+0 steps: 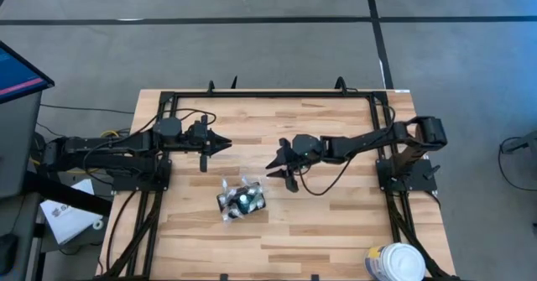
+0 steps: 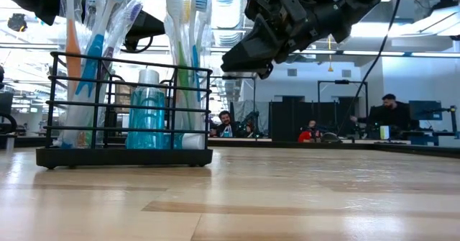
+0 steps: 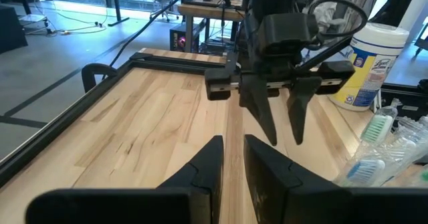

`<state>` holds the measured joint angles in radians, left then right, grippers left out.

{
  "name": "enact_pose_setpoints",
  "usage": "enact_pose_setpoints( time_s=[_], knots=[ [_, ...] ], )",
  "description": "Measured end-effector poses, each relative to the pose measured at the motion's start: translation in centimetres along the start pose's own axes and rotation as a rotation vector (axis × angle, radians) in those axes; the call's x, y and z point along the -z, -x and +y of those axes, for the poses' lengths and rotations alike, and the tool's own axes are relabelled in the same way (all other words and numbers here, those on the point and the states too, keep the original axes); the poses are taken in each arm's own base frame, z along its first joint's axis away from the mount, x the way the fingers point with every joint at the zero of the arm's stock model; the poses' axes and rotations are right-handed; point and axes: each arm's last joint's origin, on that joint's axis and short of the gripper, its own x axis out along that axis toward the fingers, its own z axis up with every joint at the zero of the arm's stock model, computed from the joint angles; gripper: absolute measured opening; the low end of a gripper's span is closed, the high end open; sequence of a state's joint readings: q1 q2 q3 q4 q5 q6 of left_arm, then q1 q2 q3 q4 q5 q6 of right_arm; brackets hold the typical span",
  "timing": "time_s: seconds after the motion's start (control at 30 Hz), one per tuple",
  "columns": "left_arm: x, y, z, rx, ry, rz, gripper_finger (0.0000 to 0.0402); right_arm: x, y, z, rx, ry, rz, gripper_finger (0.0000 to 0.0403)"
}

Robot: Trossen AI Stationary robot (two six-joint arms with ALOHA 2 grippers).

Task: Pick & Place toothbrushing station
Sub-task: Return to Home Position

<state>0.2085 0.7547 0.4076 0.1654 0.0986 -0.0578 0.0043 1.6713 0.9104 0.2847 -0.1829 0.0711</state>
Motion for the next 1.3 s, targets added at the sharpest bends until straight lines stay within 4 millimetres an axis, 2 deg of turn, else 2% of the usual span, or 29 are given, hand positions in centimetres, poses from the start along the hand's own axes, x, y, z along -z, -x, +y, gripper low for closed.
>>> enact_pose_setpoints(
  time_s=[0.4, 0.63, 1.07, 1.3],
  knots=[
    [0.0, 0.0, 0.0, 0.000, 0.000, 0.000, 0.0053, 0.4, 0.2, 0.0, 0.004, -0.010, 0.055, 0.0118],
    [0.0, 0.0, 0.0, 0.000, 0.000, 0.000, 0.0053, -0.1, 1.1, 0.1, 0.006, 0.006, 0.064, 0.0118],
    [-0.4, 0.7, -0.1, 0.003, -0.026, -0.030, 0.0053, -1.3, 5.6, 0.6, 0.075, -0.019, 0.145, 0.0118],
    [1.0, 2.0, 0.0, -0.005, -0.056, -0.060, 0.0053, -2.1, 8.3, 1.1, 0.120, -0.025, 0.151, 0.0118]
  ],
)
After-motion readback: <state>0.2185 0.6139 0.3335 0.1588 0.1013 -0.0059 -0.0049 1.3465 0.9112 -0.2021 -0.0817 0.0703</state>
